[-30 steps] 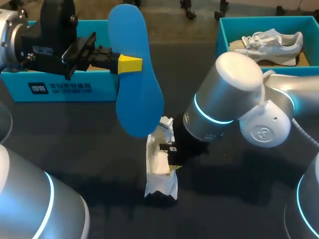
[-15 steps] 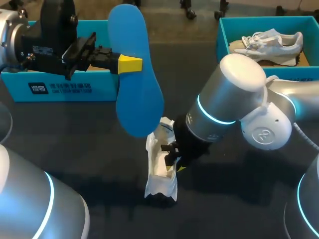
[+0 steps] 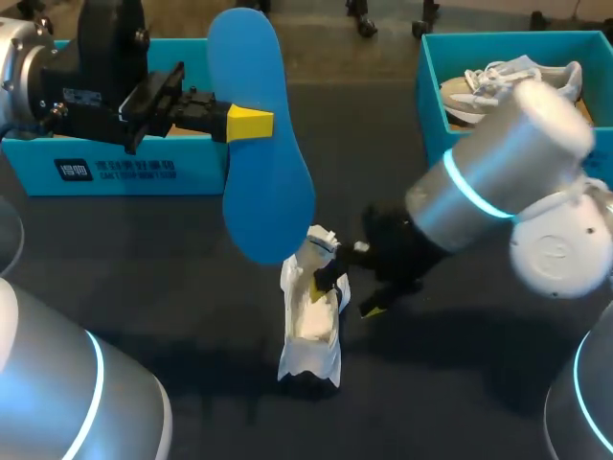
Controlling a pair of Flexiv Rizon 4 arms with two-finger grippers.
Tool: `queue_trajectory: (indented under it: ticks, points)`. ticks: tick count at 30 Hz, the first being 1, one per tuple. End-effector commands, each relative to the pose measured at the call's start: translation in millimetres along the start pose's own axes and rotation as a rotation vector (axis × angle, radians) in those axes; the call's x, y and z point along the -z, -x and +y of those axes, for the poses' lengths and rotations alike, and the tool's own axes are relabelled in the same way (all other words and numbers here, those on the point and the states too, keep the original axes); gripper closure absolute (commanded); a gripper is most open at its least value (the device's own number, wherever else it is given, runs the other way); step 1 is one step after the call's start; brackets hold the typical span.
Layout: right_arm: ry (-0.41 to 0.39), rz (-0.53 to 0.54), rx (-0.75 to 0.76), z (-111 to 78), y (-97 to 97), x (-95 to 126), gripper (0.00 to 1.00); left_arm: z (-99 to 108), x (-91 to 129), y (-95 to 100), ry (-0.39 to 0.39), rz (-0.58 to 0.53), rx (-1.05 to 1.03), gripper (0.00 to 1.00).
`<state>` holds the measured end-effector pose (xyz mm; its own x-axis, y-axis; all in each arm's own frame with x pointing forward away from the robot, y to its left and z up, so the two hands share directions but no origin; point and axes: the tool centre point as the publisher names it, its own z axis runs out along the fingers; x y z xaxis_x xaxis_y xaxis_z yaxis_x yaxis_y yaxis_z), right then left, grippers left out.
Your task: Take the shoe out of the shoebox, open the shoe tongue, remove and reinsert the insole, then place the shoe into the shoebox
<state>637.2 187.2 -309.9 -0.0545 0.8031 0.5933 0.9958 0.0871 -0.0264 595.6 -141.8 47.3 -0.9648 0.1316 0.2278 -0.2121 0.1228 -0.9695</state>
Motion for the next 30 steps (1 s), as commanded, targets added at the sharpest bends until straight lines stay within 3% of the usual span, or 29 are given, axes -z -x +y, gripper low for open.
queue_trajectory:
  ticks: [1, 8, 14, 16, 23, 30]
  points:
    - [-0.011, 0.249, -0.012, -7.4, 21.2, 30.3, 0.0, -1.2, -1.4, 3.0, 0.003, 0.005, 0.0, 1.0]
    - [-0.011, 0.249, -0.012, -7.4, 21.2, 30.3, 0.0, -1.2, -1.4, 3.0, 0.003, 0.005, 0.0, 1.0]
    - [0.09, 0.43, -0.015, 8.3, 9.6, 72.4, 0.0, -1.2, -1.4, 3.0, 0.003, 0.005, 0.0, 1.0]
    - [0.118, 0.423, -0.02, 11.2, 2.6, 81.1, 0.0, -1.2, -1.4, 3.0, 0.003, 0.005, 0.0, 1.0]
    - [0.132, 0.553, 0.004, 27.3, -19.2, 103.1, 0.0, -1.2, -1.4, 3.0, 0.003, 0.005, 0.0, 1.0]
    - [0.132, 0.553, 0.004, 27.3, -19.2, 103.1, 0.0, -1.2, -1.4, 3.0, 0.003, 0.005, 0.0, 1.0]
